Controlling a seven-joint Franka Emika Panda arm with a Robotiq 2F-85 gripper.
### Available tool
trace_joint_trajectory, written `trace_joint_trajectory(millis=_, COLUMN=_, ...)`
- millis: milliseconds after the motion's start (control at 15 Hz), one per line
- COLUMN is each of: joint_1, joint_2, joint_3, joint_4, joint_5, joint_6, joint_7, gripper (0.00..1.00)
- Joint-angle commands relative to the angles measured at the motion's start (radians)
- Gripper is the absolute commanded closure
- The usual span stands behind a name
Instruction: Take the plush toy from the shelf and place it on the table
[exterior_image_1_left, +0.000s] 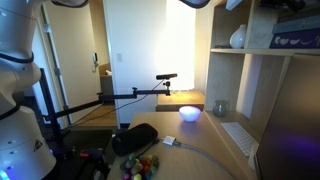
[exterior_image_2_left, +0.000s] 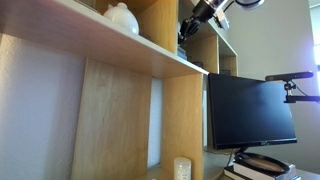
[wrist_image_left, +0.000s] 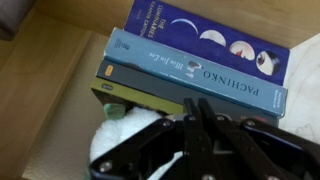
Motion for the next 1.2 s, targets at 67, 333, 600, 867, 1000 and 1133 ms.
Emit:
trace_joint_trajectory(millis=67, joint_1=0.01, joint_2=0.003, joint_3=-0.015, joint_4=0.014, joint_5=-0.021, joint_6=0.012, joint_7=0.016, gripper=0.97)
trace_joint_trajectory(millis=333, joint_1=0.01, joint_2=-0.035, joint_3=-0.007, joint_4=-0.039, joint_5=-0.024, joint_6=0.045, joint_7=0.005, gripper=0.95)
trace_joint_trajectory(millis=600, joint_1=0.014, joint_2=-0.051, joint_3=-0.008, joint_4=-0.074, joint_5=-0.031, joint_6=0.072, joint_7=0.001, gripper=0.95)
trace_joint_trajectory(millis=867, joint_1=0.012, joint_2=-0.061, joint_3=-0.01, joint_4=-0.116, joint_5=-0.045, joint_6=0.104, joint_7=0.005, gripper=0.95)
trace_joint_trajectory(millis=1000, joint_1=0.008, joint_2=-0.073, joint_3=-0.013, joint_4=-0.15, joint_5=-0.05, joint_6=0.138, joint_7=0.011, gripper=0.95)
trace_joint_trajectory(millis=1133, joint_1=0.002, joint_2=-0.091, joint_3=-0.013, joint_4=-0.194, joint_5=-0.047, joint_6=0.189, joint_7=0.012, gripper=0.95)
